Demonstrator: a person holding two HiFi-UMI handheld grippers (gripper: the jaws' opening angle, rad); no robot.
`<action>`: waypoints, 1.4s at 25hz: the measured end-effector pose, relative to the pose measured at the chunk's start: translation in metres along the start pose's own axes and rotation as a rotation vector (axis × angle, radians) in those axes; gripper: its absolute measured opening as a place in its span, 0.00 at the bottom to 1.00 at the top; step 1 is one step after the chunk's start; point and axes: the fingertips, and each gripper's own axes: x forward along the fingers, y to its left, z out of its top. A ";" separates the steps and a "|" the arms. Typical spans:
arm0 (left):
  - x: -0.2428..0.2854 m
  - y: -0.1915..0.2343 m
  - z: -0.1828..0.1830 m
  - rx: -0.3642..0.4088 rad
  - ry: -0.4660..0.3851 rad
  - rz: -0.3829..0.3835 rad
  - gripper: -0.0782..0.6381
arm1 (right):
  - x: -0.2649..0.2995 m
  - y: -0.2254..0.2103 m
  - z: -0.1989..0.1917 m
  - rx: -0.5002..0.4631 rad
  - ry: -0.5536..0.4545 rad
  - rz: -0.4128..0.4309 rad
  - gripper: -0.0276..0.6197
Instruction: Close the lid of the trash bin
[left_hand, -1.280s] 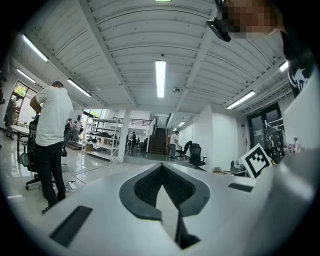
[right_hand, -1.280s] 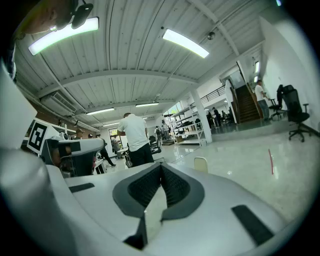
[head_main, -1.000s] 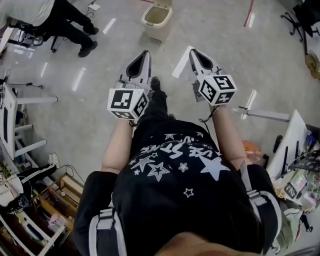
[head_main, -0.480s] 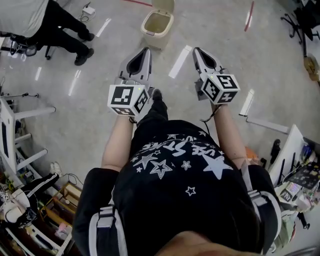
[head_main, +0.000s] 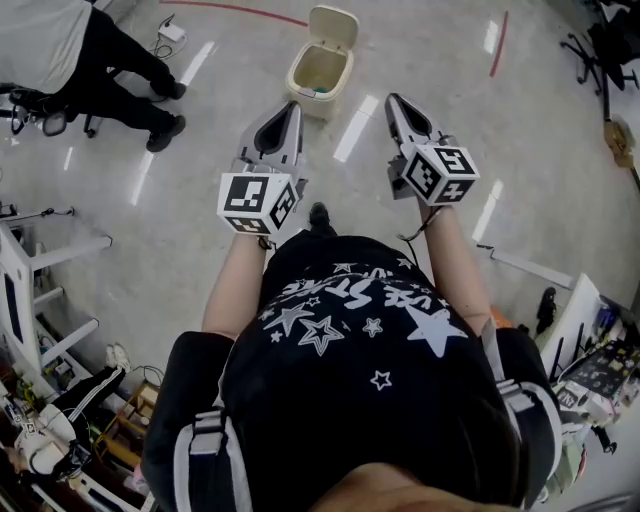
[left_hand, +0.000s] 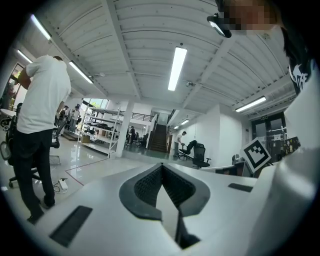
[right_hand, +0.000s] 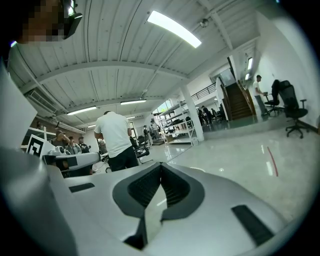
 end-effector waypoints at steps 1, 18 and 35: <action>0.006 0.005 0.000 -0.001 0.005 -0.007 0.12 | 0.008 -0.002 0.003 0.004 -0.002 -0.004 0.05; 0.092 0.042 -0.010 0.029 0.067 -0.028 0.12 | 0.098 -0.068 0.010 0.116 0.028 -0.009 0.05; 0.249 0.089 -0.040 0.006 0.193 0.056 0.12 | 0.237 -0.189 0.030 0.174 0.142 0.040 0.05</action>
